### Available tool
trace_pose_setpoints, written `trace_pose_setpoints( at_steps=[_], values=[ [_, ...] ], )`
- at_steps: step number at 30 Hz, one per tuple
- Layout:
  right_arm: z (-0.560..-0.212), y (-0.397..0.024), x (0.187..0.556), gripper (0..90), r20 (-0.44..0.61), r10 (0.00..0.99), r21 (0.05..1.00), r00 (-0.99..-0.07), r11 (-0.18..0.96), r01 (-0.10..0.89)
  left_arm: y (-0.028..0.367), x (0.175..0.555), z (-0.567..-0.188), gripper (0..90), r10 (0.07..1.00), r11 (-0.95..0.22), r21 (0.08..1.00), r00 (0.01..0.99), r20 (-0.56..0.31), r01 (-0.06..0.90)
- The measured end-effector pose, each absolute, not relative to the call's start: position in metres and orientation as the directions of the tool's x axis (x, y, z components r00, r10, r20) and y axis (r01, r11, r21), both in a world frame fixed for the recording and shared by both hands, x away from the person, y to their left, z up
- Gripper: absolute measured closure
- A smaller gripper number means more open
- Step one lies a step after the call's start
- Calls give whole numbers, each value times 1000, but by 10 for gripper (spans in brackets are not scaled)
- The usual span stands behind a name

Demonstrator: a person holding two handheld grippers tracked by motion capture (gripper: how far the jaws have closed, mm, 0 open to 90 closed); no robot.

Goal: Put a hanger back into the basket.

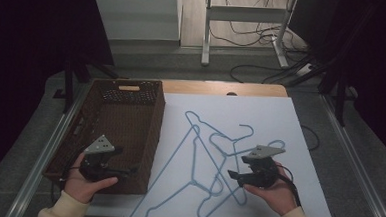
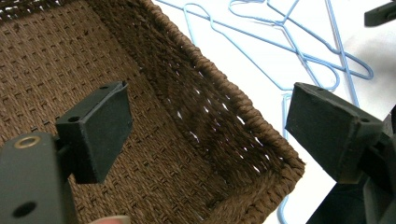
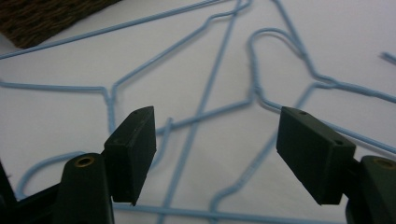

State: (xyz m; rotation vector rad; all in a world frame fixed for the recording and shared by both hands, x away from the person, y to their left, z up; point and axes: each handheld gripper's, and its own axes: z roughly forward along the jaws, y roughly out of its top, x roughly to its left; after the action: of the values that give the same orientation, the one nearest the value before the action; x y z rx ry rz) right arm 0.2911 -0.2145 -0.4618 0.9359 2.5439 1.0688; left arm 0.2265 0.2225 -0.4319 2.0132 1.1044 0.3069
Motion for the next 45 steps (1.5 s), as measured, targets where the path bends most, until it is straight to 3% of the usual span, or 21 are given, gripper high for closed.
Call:
trace_pose_setpoints(
  at_steps=[18, 28, 36, 39, 45],
  values=[
    [-489, -137, 284, 431, 34, 485, 570, -874, 709, 415, 221, 226, -432, 148, 789, -297, 746, 593, -160, 597],
    [-505, -116, 278, 593, -9, 447, 461, -894, 796, 393, 222, 225, -432, 148, 787, -302, 747, 597, -156, 593],
    [-506, -112, 279, 730, -18, 475, 421, -880, 802, 424, 219, 223, -430, 148, 784, -313, 748, 603, -144, 585],
    [-506, -110, 280, 835, -4, 495, 406, -869, 795, 450, 215, 221, -427, 148, 777, -330, 750, 616, -129, 573],
    [-504, -110, 286, 842, 50, 537, 392, -842, 765, 511, 213, 221, -427, 148, 774, -334, 751, 620, -126, 570]
  ],
)
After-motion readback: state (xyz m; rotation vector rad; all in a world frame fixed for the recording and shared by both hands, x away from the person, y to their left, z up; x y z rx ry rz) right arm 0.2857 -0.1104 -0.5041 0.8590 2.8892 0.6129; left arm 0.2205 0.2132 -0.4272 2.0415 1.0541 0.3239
